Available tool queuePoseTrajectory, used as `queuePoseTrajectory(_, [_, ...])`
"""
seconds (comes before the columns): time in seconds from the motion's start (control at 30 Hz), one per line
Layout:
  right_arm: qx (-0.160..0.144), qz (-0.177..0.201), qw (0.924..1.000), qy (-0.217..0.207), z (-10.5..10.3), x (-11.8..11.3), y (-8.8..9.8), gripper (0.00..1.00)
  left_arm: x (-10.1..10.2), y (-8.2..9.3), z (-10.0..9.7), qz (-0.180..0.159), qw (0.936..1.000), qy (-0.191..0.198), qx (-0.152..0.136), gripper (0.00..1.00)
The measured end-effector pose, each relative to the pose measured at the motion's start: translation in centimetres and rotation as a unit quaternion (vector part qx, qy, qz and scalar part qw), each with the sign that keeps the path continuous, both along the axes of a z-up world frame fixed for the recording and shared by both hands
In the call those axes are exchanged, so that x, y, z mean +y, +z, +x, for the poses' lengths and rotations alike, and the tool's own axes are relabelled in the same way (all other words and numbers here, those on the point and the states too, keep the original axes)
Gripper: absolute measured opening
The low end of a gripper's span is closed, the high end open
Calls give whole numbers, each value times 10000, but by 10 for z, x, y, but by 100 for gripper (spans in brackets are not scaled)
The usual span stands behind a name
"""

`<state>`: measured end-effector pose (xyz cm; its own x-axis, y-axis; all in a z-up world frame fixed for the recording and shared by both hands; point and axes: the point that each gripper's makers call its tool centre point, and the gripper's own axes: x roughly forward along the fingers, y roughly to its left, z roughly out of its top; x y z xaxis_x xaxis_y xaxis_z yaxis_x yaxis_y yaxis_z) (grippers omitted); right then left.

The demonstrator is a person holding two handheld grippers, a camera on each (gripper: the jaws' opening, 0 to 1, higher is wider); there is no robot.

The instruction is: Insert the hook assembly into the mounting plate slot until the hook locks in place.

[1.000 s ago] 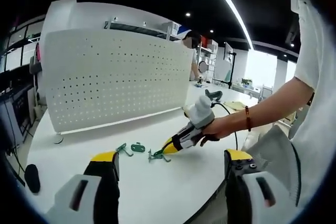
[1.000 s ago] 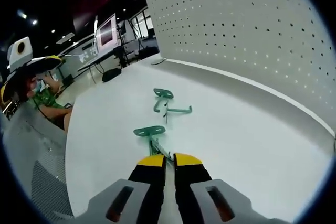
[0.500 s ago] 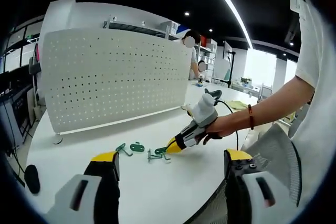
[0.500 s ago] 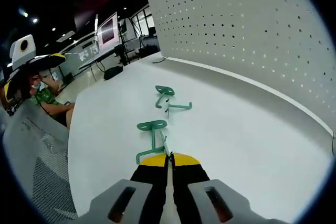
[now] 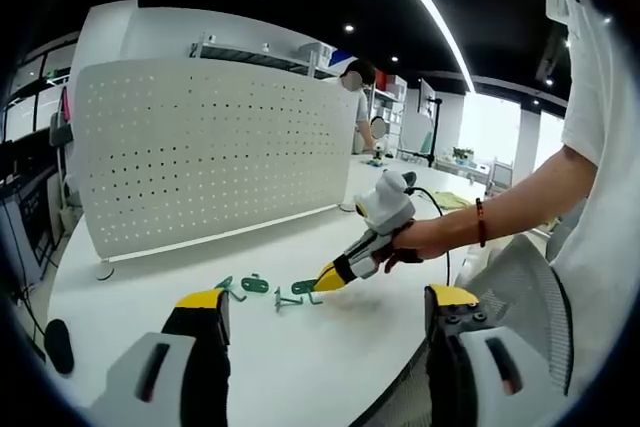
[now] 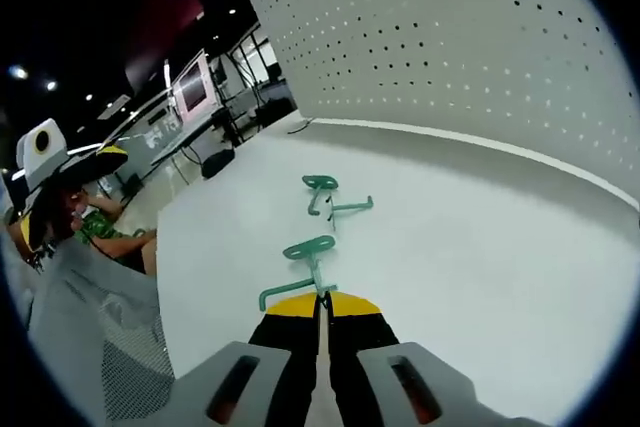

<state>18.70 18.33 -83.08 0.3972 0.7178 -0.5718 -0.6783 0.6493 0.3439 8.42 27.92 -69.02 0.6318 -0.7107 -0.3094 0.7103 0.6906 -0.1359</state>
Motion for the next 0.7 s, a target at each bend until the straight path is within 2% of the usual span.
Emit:
queuePoseTrajectory(0.27, [348,158,9989,-275,-8,0,6,1,-2,4,0,-21,10000,-38,-62,81])
queuePoseTrajectory(0.33, [501,307,9976,-362,-12,2,9,1,-3,4,-1,-14,10000,-57,-64,80])
queuePoseTrajectory(0.43, [442,296,9980,-346,-16,4,12,1,-3,5,-2,-13,9999,-68,-88,80])
queuePoseTrajectory(0.57, [206,286,9990,-288,-18,7,20,1,-3,6,-3,0,9999,-104,-121,79])
queuePoseTrajectory(0.7, [281,505,9977,-344,-21,11,31,1,-4,7,-2,-15,9998,-136,-126,78])
